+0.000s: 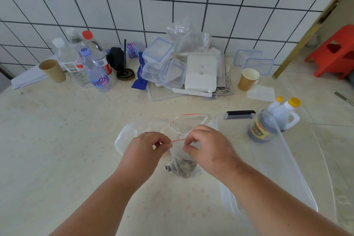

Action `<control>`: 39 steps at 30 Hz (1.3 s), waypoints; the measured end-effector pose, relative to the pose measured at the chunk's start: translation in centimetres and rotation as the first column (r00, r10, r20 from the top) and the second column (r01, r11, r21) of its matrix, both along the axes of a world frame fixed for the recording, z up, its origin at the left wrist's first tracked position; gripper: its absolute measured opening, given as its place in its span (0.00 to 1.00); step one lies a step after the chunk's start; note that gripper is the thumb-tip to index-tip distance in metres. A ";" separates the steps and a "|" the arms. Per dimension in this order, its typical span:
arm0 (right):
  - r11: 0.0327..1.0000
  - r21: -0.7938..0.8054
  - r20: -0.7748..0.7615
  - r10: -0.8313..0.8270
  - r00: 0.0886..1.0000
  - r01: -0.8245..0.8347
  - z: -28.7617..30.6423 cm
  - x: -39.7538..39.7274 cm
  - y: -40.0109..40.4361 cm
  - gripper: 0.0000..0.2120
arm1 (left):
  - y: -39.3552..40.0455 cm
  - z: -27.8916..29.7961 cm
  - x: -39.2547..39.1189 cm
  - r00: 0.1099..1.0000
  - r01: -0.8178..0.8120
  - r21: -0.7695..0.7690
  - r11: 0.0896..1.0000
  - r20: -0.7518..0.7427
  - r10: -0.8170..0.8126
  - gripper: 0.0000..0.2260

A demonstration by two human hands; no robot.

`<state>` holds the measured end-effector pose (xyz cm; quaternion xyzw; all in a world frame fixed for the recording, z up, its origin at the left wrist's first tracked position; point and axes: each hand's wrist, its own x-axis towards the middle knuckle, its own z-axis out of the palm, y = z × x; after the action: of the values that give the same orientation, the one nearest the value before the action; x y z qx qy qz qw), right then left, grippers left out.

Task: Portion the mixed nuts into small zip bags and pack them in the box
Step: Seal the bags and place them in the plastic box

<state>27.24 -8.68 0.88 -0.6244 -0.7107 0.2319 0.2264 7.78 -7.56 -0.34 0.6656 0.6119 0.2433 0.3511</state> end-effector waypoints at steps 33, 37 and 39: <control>0.987 -0.123 0.055 0.114 0.992 -0.107 -0.2 -1.7 -0.7 0.03 | -1.9 -1.5 -0.6 0.995 0.067 0.074 0.995 0.062 -0.072 0.11; 0.992 -0.115 0.069 0.062 0.996 -0.054 -0.4 -1.4 -0.8 0.08 | -1.9 -1.3 -0.7 0.996 0.078 0.086 0.993 0.047 -0.082 0.10; 0.993 -0.108 0.048 0.061 0.997 -0.056 -0.5 -1.5 -0.8 0.11 | -2.0 -1.3 -0.7 0.995 0.079 0.102 0.992 0.050 -0.085 0.08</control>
<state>25.74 -9.49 0.34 -0.6202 -0.7209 0.2600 0.1676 7.08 -9.60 -1.61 0.7002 0.5614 0.2767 0.3435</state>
